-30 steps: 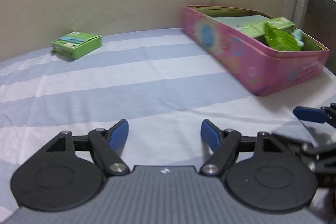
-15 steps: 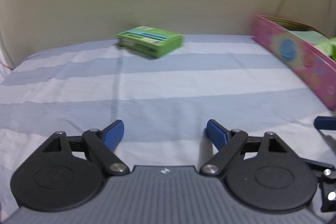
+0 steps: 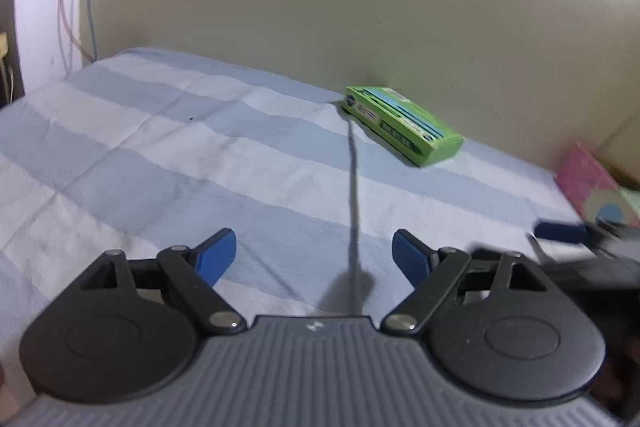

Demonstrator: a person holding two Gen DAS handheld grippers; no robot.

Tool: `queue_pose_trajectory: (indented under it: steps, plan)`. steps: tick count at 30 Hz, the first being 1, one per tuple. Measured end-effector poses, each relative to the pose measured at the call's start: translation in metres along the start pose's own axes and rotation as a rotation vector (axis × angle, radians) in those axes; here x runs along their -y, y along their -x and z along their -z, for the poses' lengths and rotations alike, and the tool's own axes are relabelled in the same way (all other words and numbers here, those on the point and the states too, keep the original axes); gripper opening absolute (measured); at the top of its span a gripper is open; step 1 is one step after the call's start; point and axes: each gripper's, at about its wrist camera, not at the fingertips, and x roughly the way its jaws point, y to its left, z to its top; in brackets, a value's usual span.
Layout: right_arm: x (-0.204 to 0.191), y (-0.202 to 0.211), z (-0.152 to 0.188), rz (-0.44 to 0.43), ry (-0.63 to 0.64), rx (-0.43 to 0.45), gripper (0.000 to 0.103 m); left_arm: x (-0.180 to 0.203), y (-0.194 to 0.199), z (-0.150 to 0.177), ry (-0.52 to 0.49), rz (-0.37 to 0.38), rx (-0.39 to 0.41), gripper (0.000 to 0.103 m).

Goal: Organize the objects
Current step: 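Grasp the small green box with the right tool, then grasp the small green box with the left tool while the right tool releases it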

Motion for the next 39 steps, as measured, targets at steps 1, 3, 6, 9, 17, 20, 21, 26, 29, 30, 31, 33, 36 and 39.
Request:
queue_pose_trajectory:
  steps: [1,3,6,9,17,20,21,26,29,30,31,33,36,39]
  plan:
    - [0.002,-0.01,-0.008,0.003,-0.004,-0.001,0.102,-0.004,0.0,-0.001,0.026,0.011,0.002,0.087]
    - [0.007,-0.034,-0.027,-0.03,-0.019,-0.02,0.103,-0.01,-0.002,-0.004,0.053,0.032,0.002,0.09]
    - [0.007,-0.061,-0.049,-0.012,-0.011,-0.019,0.103,-0.011,-0.005,-0.006,0.059,0.051,-0.002,0.096]
    - [0.002,-0.084,-0.068,-0.008,0.034,-0.01,0.103,-0.01,-0.008,-0.007,0.053,0.052,-0.003,0.097]
    - [0.007,-0.094,-0.073,-0.066,0.005,-0.011,0.091,-0.011,-0.009,-0.006,0.057,0.056,0.003,0.097]
    - [0.006,-0.074,-0.057,-0.075,0.004,-0.011,0.091,-0.012,-0.009,-0.006,0.059,0.06,0.005,0.097]
    - [0.004,-0.064,-0.049,-0.082,0.017,-0.008,0.091,-0.013,-0.009,-0.006,0.06,0.063,0.005,0.098]
    - [0.002,0.006,0.011,-0.128,0.062,0.01,0.091,-0.013,-0.007,-0.006,0.06,0.083,0.004,0.1]
    - [0.005,0.052,0.049,-0.146,0.082,0.007,0.091,-0.011,-0.006,-0.005,0.042,0.097,0.001,0.1]
    - [0.008,0.067,0.063,-0.154,0.077,0.006,0.091,-0.01,-0.006,-0.004,0.033,0.107,-0.001,0.099]
    - [0.011,0.08,0.076,-0.16,0.079,0.016,0.09,-0.008,-0.006,-0.004,0.02,0.121,-0.005,0.099]
    - [0.018,0.108,0.099,-0.167,0.088,0.013,0.09,-0.003,-0.004,-0.001,-0.013,0.159,-0.018,0.099]
    - [0.034,0.149,0.134,-0.169,0.075,0.027,0.088,0.008,-0.002,0.003,-0.087,0.21,-0.043,0.099]
    - [0.046,0.18,0.158,-0.135,0.081,0.036,0.087,0.025,0.003,0.008,-0.18,0.236,-0.054,0.098]
